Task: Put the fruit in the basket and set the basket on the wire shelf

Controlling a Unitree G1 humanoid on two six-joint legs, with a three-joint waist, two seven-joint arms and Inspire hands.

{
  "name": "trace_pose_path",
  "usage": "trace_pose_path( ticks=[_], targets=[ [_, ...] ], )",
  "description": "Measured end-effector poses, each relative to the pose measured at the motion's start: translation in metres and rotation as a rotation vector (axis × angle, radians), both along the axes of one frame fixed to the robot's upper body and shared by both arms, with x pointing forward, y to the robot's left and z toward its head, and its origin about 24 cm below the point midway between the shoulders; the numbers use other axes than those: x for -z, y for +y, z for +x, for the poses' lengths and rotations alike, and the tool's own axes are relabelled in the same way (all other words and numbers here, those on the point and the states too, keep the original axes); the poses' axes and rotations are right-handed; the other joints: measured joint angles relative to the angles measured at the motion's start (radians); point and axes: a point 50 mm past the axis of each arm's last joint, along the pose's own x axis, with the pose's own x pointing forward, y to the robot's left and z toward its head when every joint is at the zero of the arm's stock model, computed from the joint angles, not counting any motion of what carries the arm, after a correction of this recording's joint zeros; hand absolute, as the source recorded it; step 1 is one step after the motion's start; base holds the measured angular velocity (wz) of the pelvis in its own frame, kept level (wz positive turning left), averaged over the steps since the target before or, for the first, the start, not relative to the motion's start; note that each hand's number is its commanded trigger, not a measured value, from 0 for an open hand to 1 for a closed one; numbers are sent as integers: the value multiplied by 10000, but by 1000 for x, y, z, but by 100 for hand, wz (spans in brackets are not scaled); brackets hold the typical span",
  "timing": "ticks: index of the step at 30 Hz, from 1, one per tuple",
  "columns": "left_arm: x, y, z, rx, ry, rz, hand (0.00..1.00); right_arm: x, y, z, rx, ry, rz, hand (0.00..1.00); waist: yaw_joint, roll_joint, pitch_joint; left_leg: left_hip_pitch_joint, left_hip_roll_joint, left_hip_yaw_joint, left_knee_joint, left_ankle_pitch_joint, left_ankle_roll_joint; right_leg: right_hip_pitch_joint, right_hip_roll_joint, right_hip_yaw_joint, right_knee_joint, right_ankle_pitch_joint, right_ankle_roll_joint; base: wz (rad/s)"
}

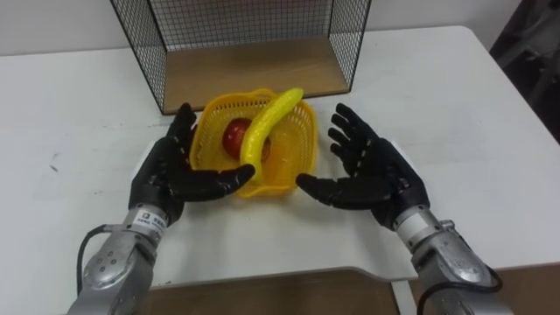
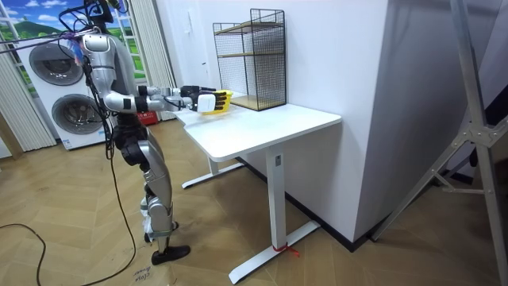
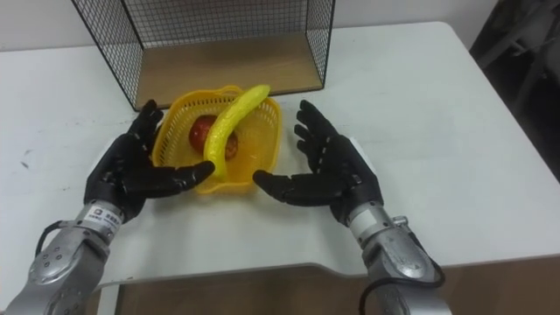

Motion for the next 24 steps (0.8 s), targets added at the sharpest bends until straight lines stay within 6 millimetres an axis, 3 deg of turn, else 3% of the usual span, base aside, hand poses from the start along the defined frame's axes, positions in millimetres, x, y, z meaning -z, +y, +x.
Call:
trace_pose_path(
  ticks=[24],
  targets=[
    [-12,-13,5,397,-517,-152,0,1,9,-1,-290,107,403,0,15,65,-33,18,-3,36,4,0,0,26,-7,-33,-14,7,-8,0]
  ],
)
